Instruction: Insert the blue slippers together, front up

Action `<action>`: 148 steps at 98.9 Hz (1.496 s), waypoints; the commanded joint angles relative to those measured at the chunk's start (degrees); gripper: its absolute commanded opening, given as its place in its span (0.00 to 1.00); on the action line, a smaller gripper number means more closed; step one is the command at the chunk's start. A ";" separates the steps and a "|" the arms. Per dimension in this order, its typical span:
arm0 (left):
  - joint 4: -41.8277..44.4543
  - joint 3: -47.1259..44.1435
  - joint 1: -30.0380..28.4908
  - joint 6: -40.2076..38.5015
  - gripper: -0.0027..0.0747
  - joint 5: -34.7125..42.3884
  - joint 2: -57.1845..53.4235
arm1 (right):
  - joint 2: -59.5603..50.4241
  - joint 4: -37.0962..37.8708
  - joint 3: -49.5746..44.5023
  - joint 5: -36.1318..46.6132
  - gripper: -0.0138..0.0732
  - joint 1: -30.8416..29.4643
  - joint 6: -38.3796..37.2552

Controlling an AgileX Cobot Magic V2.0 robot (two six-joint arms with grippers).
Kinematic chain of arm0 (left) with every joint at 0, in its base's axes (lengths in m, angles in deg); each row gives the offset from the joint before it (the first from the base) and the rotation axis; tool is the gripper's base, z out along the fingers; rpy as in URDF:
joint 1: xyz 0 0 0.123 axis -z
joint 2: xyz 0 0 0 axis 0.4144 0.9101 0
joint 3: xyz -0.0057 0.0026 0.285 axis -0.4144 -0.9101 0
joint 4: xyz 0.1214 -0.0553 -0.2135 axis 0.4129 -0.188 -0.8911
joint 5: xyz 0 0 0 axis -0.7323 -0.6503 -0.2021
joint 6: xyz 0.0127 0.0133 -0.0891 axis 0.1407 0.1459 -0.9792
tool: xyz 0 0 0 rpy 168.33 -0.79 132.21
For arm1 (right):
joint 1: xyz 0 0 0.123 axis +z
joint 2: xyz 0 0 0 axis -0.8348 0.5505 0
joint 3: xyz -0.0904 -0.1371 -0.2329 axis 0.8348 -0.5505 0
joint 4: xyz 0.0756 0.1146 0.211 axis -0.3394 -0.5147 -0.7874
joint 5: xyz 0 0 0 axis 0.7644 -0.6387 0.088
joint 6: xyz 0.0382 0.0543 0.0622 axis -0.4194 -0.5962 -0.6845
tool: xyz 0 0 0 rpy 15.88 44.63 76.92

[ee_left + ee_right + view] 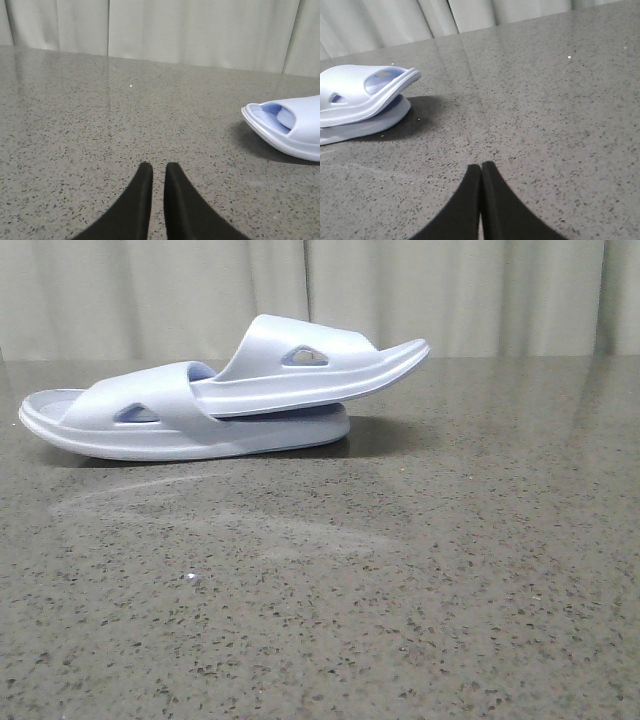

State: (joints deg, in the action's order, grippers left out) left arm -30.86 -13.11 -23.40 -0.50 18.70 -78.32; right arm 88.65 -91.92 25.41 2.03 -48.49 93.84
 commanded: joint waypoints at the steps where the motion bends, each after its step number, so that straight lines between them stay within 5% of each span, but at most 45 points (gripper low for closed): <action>1: -0.36 -0.51 -0.17 -0.60 0.05 4.12 0.53 | -0.06 1.41 1.40 1.29 0.06 -0.03 0.66; 9: -0.36 -0.51 -0.17 -0.60 0.05 4.12 0.53 | -0.06 13.84 1.40 1.29 0.06 -0.03 -4.95; 26: -0.36 -0.51 -0.17 -0.60 0.05 4.12 0.53 | -0.06 57.62 1.29 7.15 0.06 -0.03 -46.66; 37: -0.36 -0.51 -0.17 -0.60 0.05 4.12 0.53 | -0.38 72.97 0.93 8.76 0.06 -0.14 -55.50; 65: -0.36 -0.51 -0.17 -0.60 0.05 4.12 0.53 | -15.22 74.78 -9.80 13.05 0.06 -7.05 -55.50; 87: -0.36 -0.51 -0.17 -0.60 0.05 4.12 0.53 | -25.92 76.44 -11.58 -0.73 0.06 -12.11 -55.50; 148: -0.36 -0.51 -0.17 -0.60 0.05 4.12 0.53 | -27.01 76.55 -11.58 1.44 0.06 -12.32 -55.50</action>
State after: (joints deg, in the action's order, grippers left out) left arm -30.86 -13.11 -23.40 -0.63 18.57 -78.32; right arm 62.06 -15.91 15.07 -1.28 -60.48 38.40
